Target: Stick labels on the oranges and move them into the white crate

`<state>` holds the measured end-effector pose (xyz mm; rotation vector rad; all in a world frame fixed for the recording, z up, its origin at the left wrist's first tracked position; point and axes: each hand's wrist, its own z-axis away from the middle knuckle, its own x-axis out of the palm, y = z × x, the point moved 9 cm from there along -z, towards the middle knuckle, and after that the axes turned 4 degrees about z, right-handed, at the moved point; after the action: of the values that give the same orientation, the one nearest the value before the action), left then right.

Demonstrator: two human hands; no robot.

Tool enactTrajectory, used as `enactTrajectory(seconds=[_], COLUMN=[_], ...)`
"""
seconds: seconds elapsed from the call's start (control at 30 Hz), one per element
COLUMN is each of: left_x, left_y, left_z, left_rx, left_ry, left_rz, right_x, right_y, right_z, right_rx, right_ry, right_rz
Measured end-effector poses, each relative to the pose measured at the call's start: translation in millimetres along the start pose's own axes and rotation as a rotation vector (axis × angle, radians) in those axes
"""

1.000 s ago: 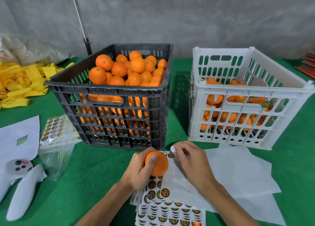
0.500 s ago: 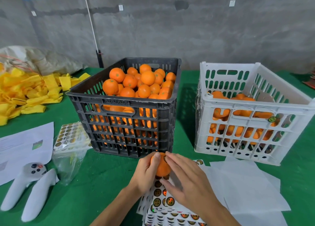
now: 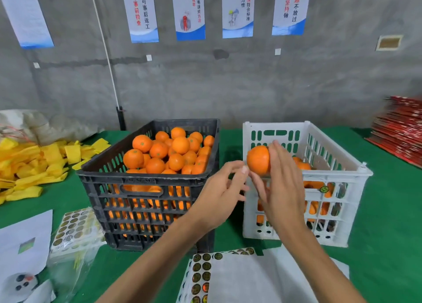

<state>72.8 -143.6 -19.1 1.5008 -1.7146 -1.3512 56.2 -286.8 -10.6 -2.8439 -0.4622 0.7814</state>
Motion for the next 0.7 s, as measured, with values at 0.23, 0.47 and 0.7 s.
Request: enactTrajectory(seconds=[0.23, 0.47, 0.7], left_x=[-50.3, -197.3, -290.3], left_y=[27.0, -39.6, -92.0], left_z=[-22.1, -86.4, -85.7], left_rx=[0.342, -0.367, -0.755], left_ry=[0.096, 0.176, 0.166], left_rz=[-0.528, -1.08, -1.329], right_x=[37.3, 87.2, 96.4], right_y=[11.7, -90.5, -99.3], right_z=[-41.4, -27.1, -14.2], right_rx=[-0.037, -0.122, -0.001], right_ry=[-0.145, -0.331, -0.076], right_rz=[0.083, -0.539, -0.733])
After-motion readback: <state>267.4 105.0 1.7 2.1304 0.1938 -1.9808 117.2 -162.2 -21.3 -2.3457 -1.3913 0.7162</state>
